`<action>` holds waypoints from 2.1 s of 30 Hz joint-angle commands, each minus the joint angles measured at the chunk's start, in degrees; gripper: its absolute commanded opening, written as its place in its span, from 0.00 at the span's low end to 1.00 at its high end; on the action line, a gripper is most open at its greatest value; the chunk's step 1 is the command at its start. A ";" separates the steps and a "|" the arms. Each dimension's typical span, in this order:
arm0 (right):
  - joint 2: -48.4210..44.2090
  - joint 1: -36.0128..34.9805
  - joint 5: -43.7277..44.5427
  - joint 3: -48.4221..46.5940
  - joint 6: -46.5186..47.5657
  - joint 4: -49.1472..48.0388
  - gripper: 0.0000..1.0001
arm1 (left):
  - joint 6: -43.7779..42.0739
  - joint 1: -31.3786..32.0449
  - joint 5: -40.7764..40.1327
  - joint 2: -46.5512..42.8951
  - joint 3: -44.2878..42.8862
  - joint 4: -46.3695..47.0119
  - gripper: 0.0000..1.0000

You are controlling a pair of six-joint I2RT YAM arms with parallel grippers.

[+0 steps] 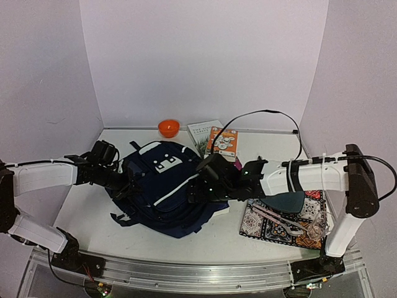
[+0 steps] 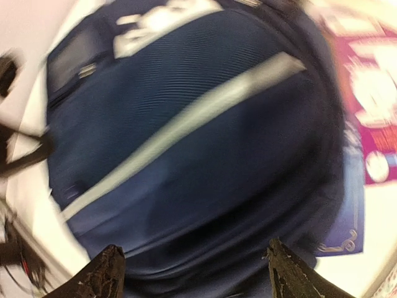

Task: Pack the student bag
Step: Adjust the second largest pocket of the student bag.

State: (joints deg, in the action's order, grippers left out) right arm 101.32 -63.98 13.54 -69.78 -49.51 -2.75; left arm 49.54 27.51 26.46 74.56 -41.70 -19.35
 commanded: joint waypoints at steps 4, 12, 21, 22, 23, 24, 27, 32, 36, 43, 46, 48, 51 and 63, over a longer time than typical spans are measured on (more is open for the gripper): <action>-1.72 4.44 0.08 5.67 -17.49 -3.31 0.78 | -1.09 1.14 3.58 -2.22 0.78 4.85 0.00; 6.67 5.65 -3.18 -0.80 -13.80 -3.24 0.53 | -0.87 1.15 3.87 -3.82 2.14 4.75 0.00; 7.21 6.02 -3.04 -4.20 -5.96 -3.16 0.11 | 0.48 1.18 4.35 -7.74 5.47 4.38 0.00; 6.73 6.03 -2.96 -5.26 -3.98 -3.15 0.07 | 0.56 1.21 4.57 -8.09 5.72 4.36 0.00; 6.22 6.02 -2.94 -6.83 -1.58 -3.11 0.03 | 0.60 1.22 4.91 -8.39 5.87 4.37 0.00; 5.87 6.03 -2.98 -8.58 0.77 -3.01 0.00 | 0.57 1.24 5.33 -8.64 5.91 4.40 0.00; 5.87 6.84 -3.10 -13.14 6.35 -2.20 0.00 | 0.27 1.56 6.07 -8.32 4.75 4.43 0.00; 8.03 10.40 -4.38 -17.98 12.61 -1.82 0.00 | -0.14 3.80 5.89 -4.58 0.00 4.58 0.00; 12.11 12.51 -5.74 -21.85 16.88 -1.27 0.00 | 2.06 5.98 4.88 -1.46 -2.35 7.10 0.00; 12.66 13.27 -1.81 -24.57 18.42 1.92 0.22 | 8.24 8.06 4.36 3.56 -4.42 15.74 0.00; 9.41 12.81 -1.38 -22.85 14.67 3.48 0.34 | 10.47 8.60 3.58 5.43 -5.04 18.44 0.00; 7.04 11.42 -0.51 -20.54 11.88 4.29 0.41 | 11.81 8.73 2.96 6.33 -5.05 19.80 0.00; 4.44 7.74 1.38 -17.36 7.66 4.40 0.48 | 13.99 8.93 2.23 7.39 -4.90 22.66 0.00; -3.85 -0.77 18.68 -9.05 -5.39 9.62 0.70 | 17.30 9.15 -1.26 6.18 -3.05 24.70 0.00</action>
State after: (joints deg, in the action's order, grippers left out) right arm 101.28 -65.94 24.26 -79.73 -51.77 4.05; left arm 65.16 35.34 23.67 82.62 -42.96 -3.90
